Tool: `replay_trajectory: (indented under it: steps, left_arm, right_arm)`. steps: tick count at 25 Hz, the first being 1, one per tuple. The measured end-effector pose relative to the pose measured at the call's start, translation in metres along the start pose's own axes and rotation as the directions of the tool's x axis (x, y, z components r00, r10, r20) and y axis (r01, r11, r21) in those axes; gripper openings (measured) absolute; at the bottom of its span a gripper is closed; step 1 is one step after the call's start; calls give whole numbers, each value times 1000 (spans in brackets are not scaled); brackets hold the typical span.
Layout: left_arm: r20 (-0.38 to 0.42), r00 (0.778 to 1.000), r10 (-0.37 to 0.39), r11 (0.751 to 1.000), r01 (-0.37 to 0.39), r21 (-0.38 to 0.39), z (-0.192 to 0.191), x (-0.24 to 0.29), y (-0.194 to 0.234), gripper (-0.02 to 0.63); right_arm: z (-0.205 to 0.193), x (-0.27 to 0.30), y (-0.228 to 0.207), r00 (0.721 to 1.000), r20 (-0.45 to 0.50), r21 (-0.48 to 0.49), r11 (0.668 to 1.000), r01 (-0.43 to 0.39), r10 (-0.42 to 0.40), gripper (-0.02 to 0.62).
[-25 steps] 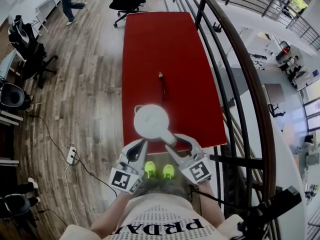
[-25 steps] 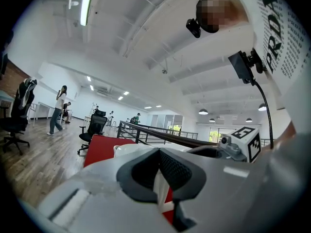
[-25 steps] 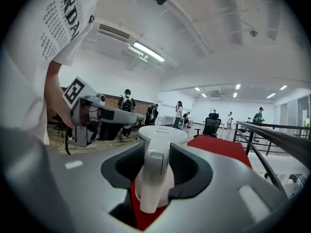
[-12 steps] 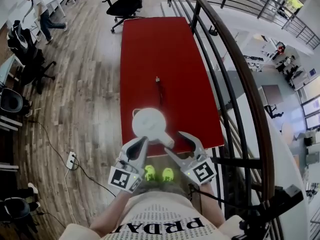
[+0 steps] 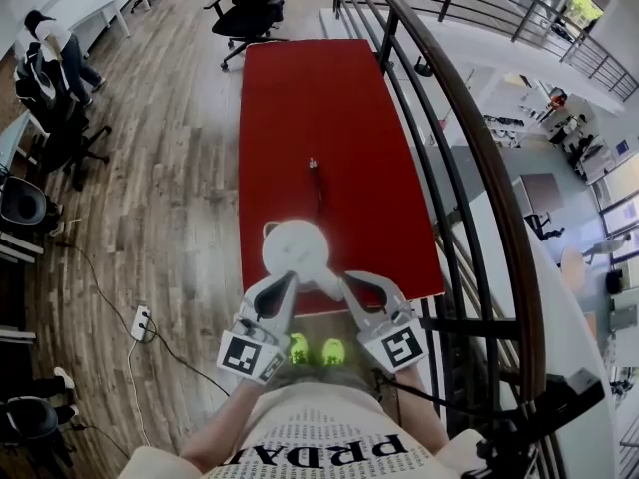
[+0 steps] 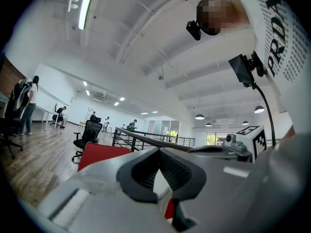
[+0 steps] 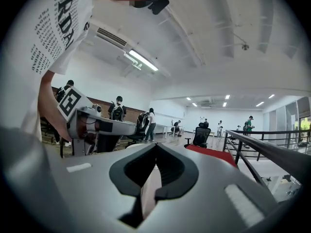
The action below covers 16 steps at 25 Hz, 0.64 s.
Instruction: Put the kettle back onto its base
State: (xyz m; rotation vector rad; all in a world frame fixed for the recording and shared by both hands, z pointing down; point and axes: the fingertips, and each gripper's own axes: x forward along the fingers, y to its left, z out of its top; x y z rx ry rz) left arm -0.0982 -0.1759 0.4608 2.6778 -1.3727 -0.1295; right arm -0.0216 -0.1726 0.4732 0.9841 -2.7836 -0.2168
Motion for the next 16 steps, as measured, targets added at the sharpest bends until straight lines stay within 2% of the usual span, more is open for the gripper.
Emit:
replay_trajectory:
  steps: [16]
  left_arm:
    - [6, 1000, 7, 1000, -7, -9, 3, 0, 1, -9]
  right_arm:
    - [2, 4, -1, 1000, -9, 10, 1000, -7, 7, 6]
